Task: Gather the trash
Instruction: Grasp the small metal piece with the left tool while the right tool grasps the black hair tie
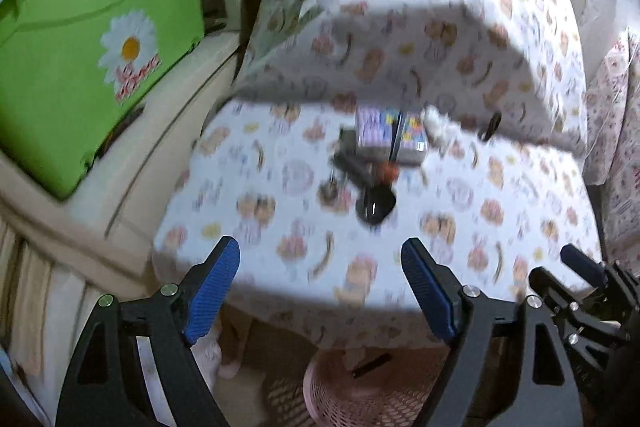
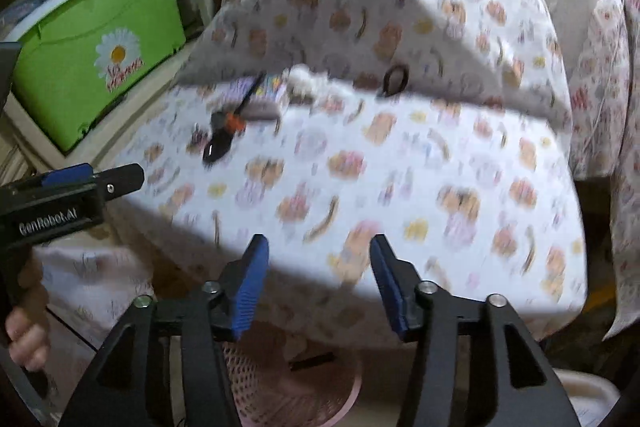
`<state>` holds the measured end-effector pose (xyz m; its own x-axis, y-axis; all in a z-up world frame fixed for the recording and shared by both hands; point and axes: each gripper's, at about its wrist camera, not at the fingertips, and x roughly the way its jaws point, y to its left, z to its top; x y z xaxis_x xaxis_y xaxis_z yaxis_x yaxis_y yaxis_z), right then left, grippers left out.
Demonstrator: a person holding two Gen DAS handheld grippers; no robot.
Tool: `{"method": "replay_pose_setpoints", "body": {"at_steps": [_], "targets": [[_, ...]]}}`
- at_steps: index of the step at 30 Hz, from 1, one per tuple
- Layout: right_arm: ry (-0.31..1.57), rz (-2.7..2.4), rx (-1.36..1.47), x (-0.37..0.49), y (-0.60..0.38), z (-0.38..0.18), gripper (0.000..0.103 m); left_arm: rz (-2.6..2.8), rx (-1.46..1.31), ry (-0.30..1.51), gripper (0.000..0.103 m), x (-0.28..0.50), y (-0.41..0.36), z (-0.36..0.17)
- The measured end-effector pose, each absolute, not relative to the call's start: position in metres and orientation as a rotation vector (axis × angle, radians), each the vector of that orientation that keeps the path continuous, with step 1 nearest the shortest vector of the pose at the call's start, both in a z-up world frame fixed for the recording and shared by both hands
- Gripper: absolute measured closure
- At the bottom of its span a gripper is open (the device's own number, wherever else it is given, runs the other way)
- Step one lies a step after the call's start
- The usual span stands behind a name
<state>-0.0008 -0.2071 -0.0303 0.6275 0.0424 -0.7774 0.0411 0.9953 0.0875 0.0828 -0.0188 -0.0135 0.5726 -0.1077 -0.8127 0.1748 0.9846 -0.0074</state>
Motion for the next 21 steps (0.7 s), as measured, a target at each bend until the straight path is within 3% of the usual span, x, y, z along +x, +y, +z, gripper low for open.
{"method": "replay_pose_setpoints", "body": {"at_steps": [2, 4, 10, 21], "targets": [[0.872, -0.008, 0.086, 0.012, -0.214, -0.016, 0.043, -0.184, 0.074, 0.935, 0.023, 0.098, -0.018, -0.005], [0.859, -0.010, 0.096, 0.023, -0.221, -0.006, 0.040, -0.178, 0.065, 0.944, 0.035, 0.116, -0.016, -0.001], [0.810, -0.069, 0.099, 0.056, -0.241, 0.009, 0.037, -0.222, 0.019, 1.032, 0.056, 0.156, -0.014, -0.013], [0.876, -0.123, 0.199, 0.071, -0.271, -0.028, 0.036, -0.185, 0.024, 1.135, 0.060, 0.181, -0.019, -0.052]]}}
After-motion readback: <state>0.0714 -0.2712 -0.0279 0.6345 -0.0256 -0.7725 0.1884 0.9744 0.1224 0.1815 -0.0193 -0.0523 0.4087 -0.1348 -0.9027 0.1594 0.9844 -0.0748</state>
